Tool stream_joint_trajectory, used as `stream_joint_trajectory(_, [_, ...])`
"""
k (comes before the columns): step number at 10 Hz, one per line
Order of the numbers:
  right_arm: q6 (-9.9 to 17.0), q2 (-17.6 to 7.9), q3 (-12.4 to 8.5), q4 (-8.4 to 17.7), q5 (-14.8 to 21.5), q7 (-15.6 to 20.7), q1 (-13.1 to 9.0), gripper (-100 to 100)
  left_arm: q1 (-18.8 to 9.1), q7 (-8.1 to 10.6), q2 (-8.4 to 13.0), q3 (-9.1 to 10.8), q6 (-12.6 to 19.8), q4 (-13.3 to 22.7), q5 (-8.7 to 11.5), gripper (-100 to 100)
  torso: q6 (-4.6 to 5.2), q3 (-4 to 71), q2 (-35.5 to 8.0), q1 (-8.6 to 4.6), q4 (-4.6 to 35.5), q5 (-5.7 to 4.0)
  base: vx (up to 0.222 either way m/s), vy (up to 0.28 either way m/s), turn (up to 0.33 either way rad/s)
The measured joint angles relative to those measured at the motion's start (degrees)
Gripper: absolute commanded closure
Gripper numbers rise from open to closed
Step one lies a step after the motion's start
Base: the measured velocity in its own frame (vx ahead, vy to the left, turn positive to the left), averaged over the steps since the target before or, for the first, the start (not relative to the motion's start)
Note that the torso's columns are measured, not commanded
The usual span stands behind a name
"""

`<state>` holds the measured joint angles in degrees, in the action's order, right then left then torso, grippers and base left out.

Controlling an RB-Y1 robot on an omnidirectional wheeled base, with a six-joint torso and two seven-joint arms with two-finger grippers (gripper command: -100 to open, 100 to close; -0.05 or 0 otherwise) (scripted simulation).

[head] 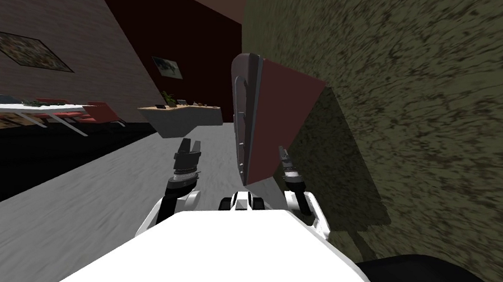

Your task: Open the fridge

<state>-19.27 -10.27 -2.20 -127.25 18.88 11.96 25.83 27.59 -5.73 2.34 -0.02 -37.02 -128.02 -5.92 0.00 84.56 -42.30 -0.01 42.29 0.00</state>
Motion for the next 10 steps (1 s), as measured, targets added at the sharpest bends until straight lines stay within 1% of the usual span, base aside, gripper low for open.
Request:
stream_joint_trajectory(5, [1.2, -0.2, -1.4, 2.8, 6.6, 3.4, -1.4, -100, 0.0, 0.0, 0.0, 0.0, 0.0, 0.0, 0.0, 0, 0.0, 0.0, 0.0, 0.02, 0.0, 0.01, -0.002, 0.072, 0.001])
stream_joint_trajectory(6, [1.4, -0.2, -2.0, 4.0, 8.2, 4.2, -2.1, -100, 0.0, 0.0, 0.0, 0.0, 0.0, 0.0, 0.0, 0, 0.0, 0.0, 0.0, 0.04, 0.0, 0.01, -0.002, 0.07, -0.002])
stream_joint_trajectory(10, [3.4, -0.6, -3.2, 6.4, 13.8, 6.9, -4.3, -100, 0.0, 0.0, 0.0, 0.0, 0.0, 0.0, 0.0, 0, 0.0, 0.0, 0.0, 0.05, 0.0, 0.01, -0.003, 0.077, -0.001])
